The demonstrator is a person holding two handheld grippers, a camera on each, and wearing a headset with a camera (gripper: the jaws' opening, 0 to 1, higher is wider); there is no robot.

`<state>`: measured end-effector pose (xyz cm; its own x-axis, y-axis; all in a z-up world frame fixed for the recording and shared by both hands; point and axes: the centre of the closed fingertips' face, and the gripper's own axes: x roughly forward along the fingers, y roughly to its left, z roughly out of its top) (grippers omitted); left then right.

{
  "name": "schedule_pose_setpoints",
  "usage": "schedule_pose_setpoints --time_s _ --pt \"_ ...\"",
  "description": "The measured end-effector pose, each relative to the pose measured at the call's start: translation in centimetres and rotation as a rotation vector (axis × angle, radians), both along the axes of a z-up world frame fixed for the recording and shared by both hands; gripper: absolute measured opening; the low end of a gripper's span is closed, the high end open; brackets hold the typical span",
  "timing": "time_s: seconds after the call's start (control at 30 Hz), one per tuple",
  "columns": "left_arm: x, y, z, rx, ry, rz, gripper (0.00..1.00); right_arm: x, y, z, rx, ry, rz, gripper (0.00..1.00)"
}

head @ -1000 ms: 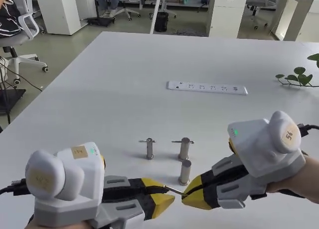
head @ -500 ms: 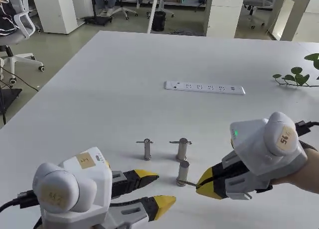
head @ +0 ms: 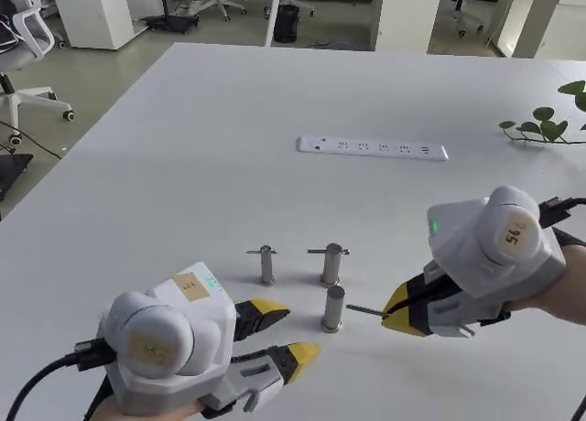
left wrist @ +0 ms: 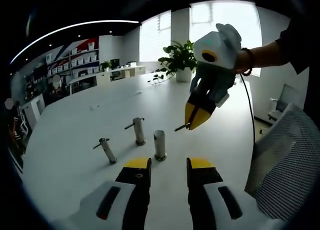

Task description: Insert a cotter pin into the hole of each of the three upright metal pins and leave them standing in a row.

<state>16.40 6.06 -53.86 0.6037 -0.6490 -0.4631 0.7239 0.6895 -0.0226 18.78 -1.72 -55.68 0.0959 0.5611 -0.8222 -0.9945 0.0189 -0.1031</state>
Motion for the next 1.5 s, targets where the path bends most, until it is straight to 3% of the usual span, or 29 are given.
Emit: schedule_pose_setpoints --time_s 0.37,0.73,0.93,1.5 --pt "2.3 -1.4 -1.0 0.002 0.01 0.027 0.26 1.4 -0.9 -1.0 -0.049 -0.016 0.008 0.0" --pt "4.0 -2.3 -2.6 0.022 0.025 0.041 0.26 2.1 -0.4 -1.1 -0.045 -0.021 0.02 0.0" --pt "4.9 -3.0 -2.9 0.002 0.028 0.043 0.23 2.3 -0.2 -1.2 -0.045 -0.021 0.025 0.0" --pt "5.7 -3.6 -4.1 -0.011 0.059 0.045 0.13 2.5 0.4 -1.6 -0.046 -0.017 0.043 0.0"
